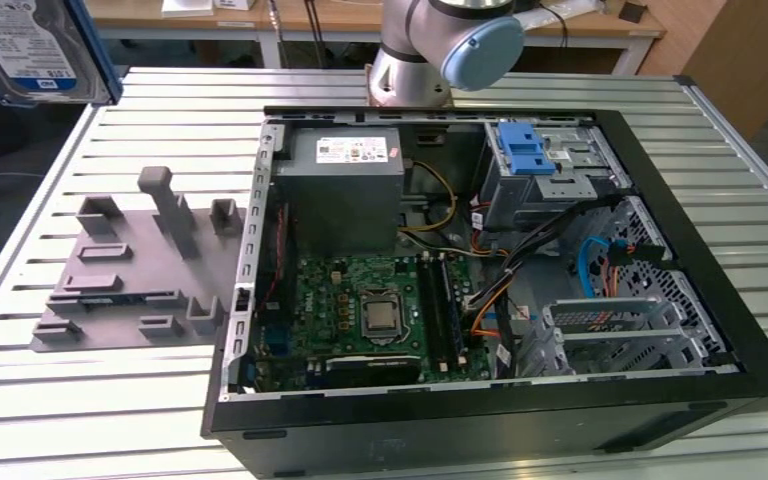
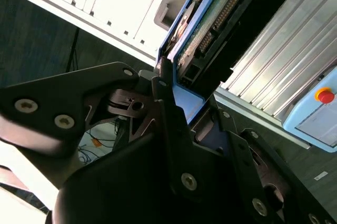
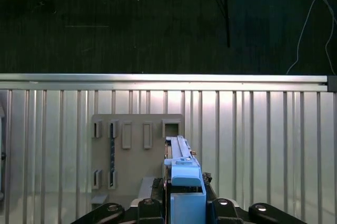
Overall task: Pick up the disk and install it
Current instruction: 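Pick up the disk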
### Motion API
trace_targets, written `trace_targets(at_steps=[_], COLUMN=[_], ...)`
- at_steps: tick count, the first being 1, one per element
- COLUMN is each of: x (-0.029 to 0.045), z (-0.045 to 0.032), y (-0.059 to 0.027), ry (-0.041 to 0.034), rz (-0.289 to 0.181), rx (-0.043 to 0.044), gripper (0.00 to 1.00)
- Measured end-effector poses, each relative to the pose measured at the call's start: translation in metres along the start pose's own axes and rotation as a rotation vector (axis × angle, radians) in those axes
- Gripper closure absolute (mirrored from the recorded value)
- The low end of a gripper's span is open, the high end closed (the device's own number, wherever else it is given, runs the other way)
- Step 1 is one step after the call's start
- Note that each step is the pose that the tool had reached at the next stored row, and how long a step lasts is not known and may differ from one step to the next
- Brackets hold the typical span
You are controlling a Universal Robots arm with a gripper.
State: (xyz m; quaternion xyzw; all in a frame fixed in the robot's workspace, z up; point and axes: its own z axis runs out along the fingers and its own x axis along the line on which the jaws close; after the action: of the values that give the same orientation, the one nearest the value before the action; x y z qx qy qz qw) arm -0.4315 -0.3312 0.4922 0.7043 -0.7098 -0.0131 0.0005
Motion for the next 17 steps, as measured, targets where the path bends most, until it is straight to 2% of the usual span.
trace_targets(at_steps=[9, 14, 17], x=[0.0211, 0.0292, 0.0335], z=[-0.0004, -0.0005, -0.0007], y=[-0.0002, -0.0008, -0.0043], ry=[0.0, 0.0, 0.0], rz=[0.0, 0.0, 0.0], rx=[-0.0001, 0.0, 0.0], gripper=[0.64, 0.64, 0.64])
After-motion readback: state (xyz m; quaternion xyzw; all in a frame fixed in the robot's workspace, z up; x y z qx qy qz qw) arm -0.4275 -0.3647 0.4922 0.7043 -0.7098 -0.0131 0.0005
